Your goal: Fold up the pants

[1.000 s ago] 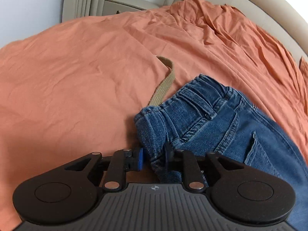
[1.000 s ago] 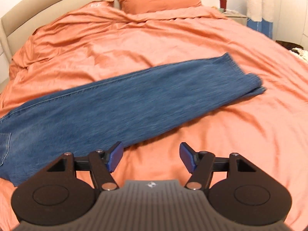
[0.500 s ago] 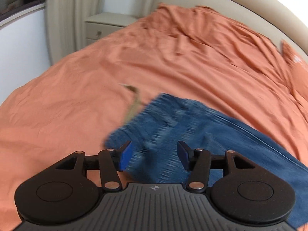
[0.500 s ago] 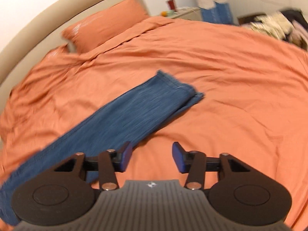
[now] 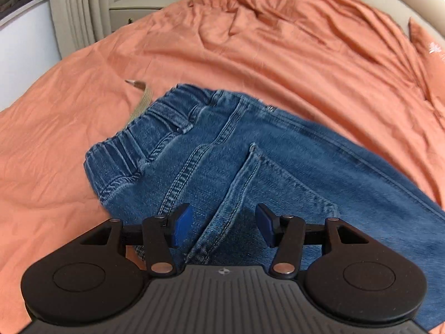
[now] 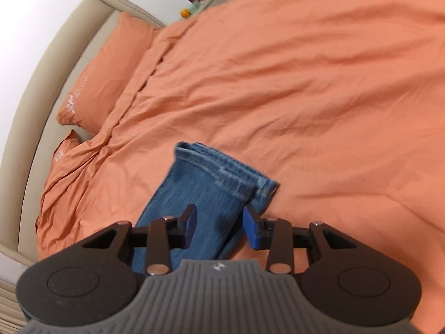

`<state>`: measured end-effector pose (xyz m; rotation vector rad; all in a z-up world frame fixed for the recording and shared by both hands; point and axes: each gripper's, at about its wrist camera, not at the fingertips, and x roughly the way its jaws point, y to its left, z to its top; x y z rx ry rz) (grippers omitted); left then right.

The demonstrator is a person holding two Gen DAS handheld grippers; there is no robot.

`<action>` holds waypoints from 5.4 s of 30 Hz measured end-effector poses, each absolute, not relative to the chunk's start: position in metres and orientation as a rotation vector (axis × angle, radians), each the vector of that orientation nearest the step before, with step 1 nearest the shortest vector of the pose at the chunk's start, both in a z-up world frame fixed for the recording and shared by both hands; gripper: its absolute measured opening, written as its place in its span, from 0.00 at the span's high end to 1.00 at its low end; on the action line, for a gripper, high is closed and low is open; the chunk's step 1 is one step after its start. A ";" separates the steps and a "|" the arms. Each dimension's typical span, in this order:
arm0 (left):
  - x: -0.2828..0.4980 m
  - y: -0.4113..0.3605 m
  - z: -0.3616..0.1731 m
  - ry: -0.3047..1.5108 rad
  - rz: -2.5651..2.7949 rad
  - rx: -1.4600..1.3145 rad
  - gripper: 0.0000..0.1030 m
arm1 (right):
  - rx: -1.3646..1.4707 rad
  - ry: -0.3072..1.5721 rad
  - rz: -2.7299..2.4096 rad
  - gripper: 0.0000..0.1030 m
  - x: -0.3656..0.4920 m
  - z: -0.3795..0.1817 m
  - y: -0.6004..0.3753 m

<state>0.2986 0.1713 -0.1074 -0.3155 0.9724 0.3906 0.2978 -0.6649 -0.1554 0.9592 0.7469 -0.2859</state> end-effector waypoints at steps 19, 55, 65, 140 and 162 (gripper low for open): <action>0.304 0.166 -0.120 0.981 0.408 -0.263 0.30 | 0.784 0.806 -0.262 1.00 0.316 -0.178 -0.681; 0.192 0.090 -0.133 0.916 -0.285 0.495 0.37 | -0.026 0.934 0.621 0.44 0.213 -0.180 -0.111; 0.212 0.118 -0.120 0.820 -0.243 0.258 0.38 | -0.384 0.679 0.648 0.39 0.209 -0.179 -0.043; 0.401 -0.244 -0.158 0.946 -0.507 0.333 0.63 | 1.261 0.629 -0.202 0.82 0.281 -0.237 -0.687; 0.411 -0.284 -0.152 0.900 -0.486 0.308 0.70 | 0.924 0.654 -0.173 0.98 0.306 -0.180 -0.676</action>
